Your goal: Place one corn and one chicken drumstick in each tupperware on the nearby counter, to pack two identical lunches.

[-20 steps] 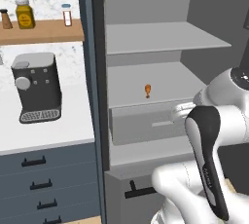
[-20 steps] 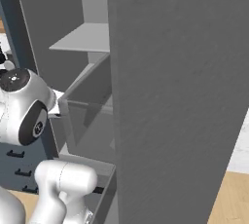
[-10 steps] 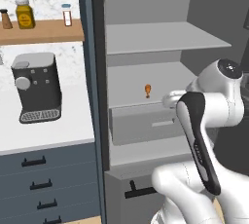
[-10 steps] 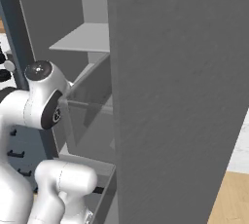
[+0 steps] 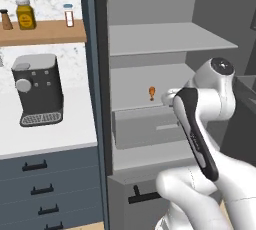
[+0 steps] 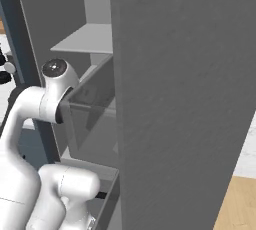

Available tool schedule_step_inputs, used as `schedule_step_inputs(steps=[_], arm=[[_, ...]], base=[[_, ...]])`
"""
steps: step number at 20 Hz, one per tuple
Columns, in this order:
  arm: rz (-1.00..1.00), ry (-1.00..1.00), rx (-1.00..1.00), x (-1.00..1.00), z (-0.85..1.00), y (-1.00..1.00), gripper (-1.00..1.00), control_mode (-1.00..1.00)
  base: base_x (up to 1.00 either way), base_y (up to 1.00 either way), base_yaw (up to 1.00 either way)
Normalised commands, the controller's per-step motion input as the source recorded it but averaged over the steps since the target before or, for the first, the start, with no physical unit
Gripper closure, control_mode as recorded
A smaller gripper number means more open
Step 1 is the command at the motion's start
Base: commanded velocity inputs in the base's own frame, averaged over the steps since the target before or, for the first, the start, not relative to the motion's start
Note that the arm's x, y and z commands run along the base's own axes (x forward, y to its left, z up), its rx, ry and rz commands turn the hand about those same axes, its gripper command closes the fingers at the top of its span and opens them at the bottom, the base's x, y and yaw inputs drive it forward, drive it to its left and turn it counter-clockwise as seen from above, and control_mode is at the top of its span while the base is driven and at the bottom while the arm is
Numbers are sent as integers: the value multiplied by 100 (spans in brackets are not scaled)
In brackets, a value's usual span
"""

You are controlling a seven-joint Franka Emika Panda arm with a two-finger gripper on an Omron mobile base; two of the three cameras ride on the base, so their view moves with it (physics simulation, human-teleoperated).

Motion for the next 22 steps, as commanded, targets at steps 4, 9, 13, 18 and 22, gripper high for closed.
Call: schedule_step_inputs(steps=[4, 9, 13, 18, 22], arm=[[8, 0, 0, 63, -18, -13, -100, -100], [5, 0, 0, 77, -14, -9, -100, -100], [4, 0, 0, 83, -9, -1, -100, -100], [0, 2, -1, 61, -5, 0, -100, -100], [0, 0, -1, 61, -13, 0, -100, -100]], base=[[0, 0, 0], [0, 0, 0], [0, 0, 0], [0, 0, 0], [0, 0, 0]])
